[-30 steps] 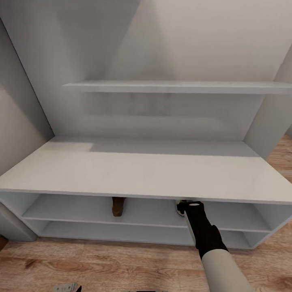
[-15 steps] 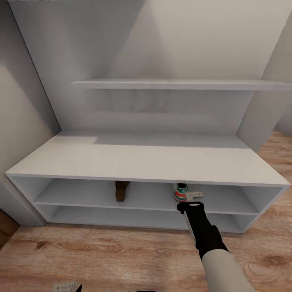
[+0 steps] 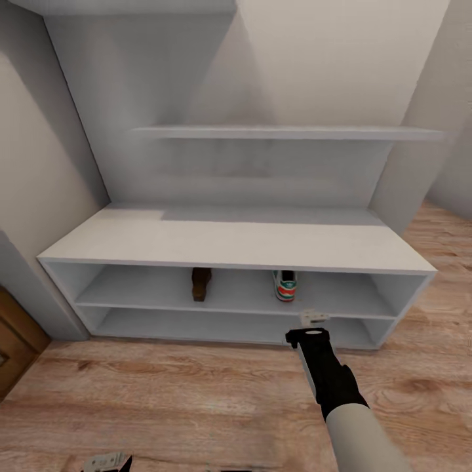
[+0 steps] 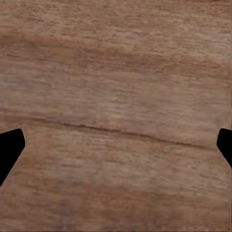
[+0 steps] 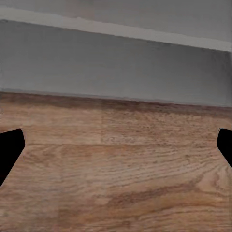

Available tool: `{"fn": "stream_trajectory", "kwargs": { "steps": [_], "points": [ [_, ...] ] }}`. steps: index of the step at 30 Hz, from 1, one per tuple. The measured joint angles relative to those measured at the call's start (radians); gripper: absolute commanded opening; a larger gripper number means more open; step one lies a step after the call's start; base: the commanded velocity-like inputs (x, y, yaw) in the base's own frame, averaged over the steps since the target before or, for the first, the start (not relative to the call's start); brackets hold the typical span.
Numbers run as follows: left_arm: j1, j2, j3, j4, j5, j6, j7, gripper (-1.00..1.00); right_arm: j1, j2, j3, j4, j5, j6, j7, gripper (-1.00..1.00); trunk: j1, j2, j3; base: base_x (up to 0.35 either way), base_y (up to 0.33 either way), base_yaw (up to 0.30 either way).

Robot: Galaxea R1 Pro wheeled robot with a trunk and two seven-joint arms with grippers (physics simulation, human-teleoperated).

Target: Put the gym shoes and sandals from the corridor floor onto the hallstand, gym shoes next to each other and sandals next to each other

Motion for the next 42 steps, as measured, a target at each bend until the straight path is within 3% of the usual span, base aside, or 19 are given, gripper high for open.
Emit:
{"fn": "stream_trajectory", "kwargs": {
  "steps": [5,9,10,15,30,31,42],
  "points": [
    [0.0,0.001,0.005,0.0,0.002,-0.001,0.001,1.0,0.002,0.0,0.0,0.091,-0.001,-0.032,0.001,1.0,0.0,0.0,0.0,-0.338,0.0,0.0],
    [0.0,0.002,0.007,0.0,0.004,-0.001,0.001,1.0,0.003,0.0,0.001,0.16,-0.002,-0.112,0.0,1.0,0.0,0.0,0.0,-0.324,0.0,0.0],
    [0.0,0.001,0.007,0.0,0.004,-0.002,0.002,1.0,0.009,0.0,0.001,0.239,-0.006,-0.227,-0.001,1.0,0.0,0.0,0.0,-0.234,0.0,0.0],
    [0.0,-0.003,0.008,0.0,0.003,-0.002,0.002,1.0,0.013,-0.004,0.003,0.394,-0.006,-0.401,-0.002,1.0,0.0,0.0,0.0,-0.119,0.0,0.0],
    [0.0,-0.009,0.004,0.001,0.003,-0.045,0.001,1.0,0.015,-0.109,0.008,0.791,0.0,-0.772,0.004,1.0,-0.001,0.0,0.0,-0.016,0.0,0.0],
    [0.001,-0.009,0.002,0.01,0.002,-0.076,0.001,1.0,0.024,-0.143,0.006,0.855,0.0,-0.877,0.007,1.0,-0.001,0.0,0.0,0.0,0.0,0.0],
    [0.001,-0.009,0.002,0.016,0.002,-0.086,0.001,1.0,0.059,-0.158,0.011,0.871,-0.002,-0.914,0.006,1.0,-0.001,0.0,0.0,0.0,0.0,0.0]
  ]
}}
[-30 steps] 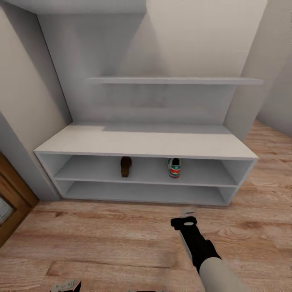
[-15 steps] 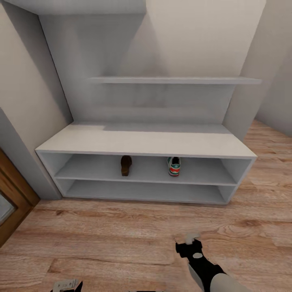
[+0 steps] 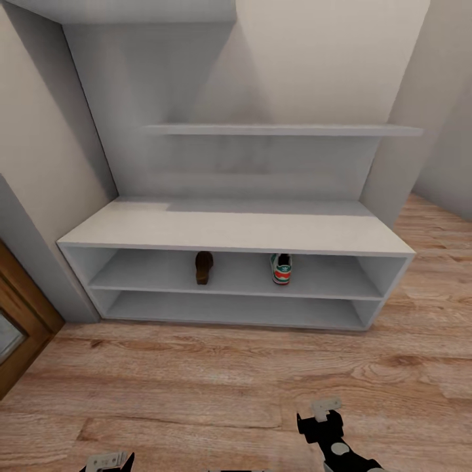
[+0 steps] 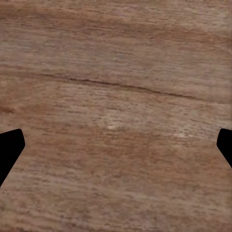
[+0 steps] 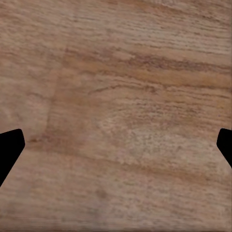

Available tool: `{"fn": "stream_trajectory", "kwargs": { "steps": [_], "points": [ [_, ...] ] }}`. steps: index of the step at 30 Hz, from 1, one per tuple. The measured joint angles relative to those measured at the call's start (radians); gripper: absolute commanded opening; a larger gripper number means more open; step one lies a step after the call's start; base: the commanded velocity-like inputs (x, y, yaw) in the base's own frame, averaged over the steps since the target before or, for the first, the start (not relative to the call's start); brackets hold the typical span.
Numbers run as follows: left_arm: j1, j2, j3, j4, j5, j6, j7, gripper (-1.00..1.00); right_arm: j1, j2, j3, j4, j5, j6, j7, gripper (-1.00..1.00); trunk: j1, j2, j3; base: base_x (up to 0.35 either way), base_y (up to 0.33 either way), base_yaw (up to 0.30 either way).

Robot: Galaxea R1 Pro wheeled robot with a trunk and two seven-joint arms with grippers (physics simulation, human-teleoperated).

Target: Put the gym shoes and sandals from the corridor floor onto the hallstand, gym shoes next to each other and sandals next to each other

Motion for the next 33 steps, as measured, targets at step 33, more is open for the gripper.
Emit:
{"fn": "stream_trajectory", "kwargs": {
  "steps": [33],
  "points": [
    [0.0,-0.004,-0.002,0.032,-0.001,-0.002,-0.003,1.0,0.041,-0.047,-0.004,0.0,-0.007,-0.004,-0.008,1.0,0.0,0.0,0.005,0.0,0.0,-0.126]
  ]
}}
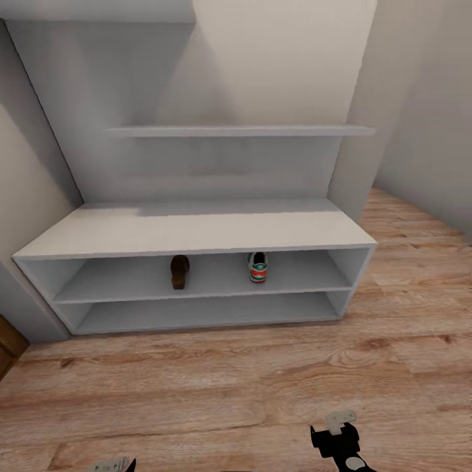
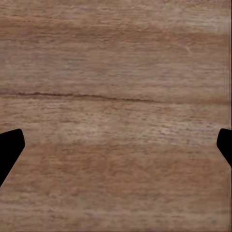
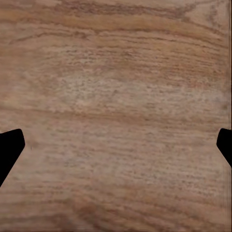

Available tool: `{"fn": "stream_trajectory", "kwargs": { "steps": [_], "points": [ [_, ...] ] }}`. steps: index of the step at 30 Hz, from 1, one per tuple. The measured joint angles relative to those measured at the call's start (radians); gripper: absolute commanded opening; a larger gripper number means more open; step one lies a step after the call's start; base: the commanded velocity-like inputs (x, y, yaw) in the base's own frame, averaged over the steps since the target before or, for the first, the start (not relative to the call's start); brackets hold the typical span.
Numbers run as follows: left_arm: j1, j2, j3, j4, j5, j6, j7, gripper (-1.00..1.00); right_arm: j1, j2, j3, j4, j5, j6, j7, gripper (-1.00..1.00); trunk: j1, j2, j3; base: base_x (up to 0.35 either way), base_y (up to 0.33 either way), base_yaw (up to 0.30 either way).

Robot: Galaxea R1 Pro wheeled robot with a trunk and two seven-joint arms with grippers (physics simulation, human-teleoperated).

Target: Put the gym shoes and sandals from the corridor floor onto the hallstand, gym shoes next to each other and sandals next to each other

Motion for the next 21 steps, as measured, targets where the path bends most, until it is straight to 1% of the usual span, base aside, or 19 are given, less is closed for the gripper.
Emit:
{"fn": "stream_trajectory", "kwargs": {
  "steps": [4,6,10,14,17,21],
  "points": [
    [0.0,0.0,0.0,0.002,0.0,0.0,0.0,1.0,0.002,-0.001,-0.001,0.0,-0.002,0.0,0.0,1.0,0.0,0.0,0.002,0.0,0.0,-0.26],
    [0.0,0.0,0.0,0.003,0.0,0.0,0.0,1.0,0.003,-0.004,-0.001,0.0,-0.011,-0.001,0.0,1.0,0.0,0.0,0.002,0.0,0.0,-0.261],
    [0.0,0.0,-0.001,0.003,-0.001,0.0,0.0,1.0,0.009,-0.014,-0.001,0.0,-0.042,-0.005,0.0,1.0,0.0,0.0,0.004,0.0,0.0,-0.262],
    [0.0,0.001,-0.001,0.004,-0.001,0.0,0.0,1.0,0.013,-0.022,0.0,0.001,-0.092,-0.028,0.001,1.0,0.0,0.0,0.005,0.0,0.0,-0.264],
    [0.0,0.001,-0.003,0.004,-0.003,0.0,0.0,1.0,0.016,-0.023,0.002,0.002,-0.109,-0.04,0.001,1.0,0.0,0.0,0.005,0.0,0.0,-0.266],
    [0.0,0.001,-0.005,0.004,-0.007,0.0,-0.001,1.0,0.02,-0.023,0.003,0.002,-0.119,-0.048,0.001,1.0,0.0,0.0,0.005,0.0,0.0,-0.267]
  ]
}}
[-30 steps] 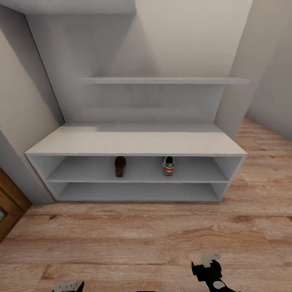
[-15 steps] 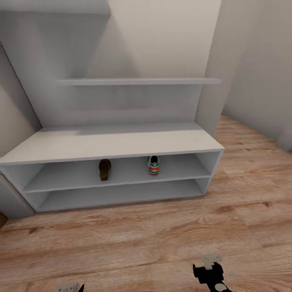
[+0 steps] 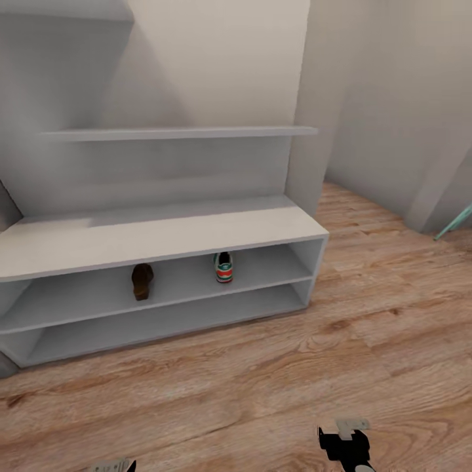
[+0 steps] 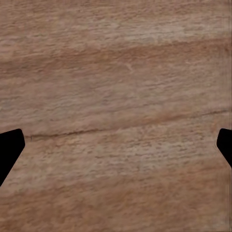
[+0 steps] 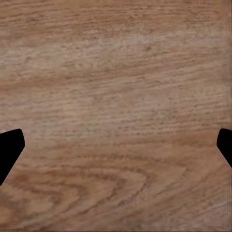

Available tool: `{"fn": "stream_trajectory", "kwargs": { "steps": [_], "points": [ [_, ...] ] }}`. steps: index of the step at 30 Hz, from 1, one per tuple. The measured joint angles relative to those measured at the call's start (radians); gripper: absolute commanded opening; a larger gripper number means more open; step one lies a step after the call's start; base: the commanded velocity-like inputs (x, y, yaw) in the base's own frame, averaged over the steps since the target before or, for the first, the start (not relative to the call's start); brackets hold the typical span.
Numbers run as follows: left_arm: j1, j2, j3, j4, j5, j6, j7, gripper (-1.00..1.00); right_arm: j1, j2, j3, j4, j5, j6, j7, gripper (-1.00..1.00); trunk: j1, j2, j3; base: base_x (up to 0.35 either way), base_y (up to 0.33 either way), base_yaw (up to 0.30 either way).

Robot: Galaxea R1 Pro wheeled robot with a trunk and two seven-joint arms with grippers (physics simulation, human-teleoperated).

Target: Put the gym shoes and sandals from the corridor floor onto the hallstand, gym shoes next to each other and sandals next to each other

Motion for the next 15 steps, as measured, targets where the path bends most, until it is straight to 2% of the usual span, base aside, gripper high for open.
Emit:
{"fn": "stream_trajectory", "kwargs": {
  "steps": [15],
  "points": [
    [0.0,0.002,0.003,0.001,0.007,0.0,0.001,1.0,0.004,0.0,-0.001,-0.001,-0.01,-0.005,0.003,1.0,0.0,0.0,0.0,0.0,0.0,-0.268]
  ]
}}
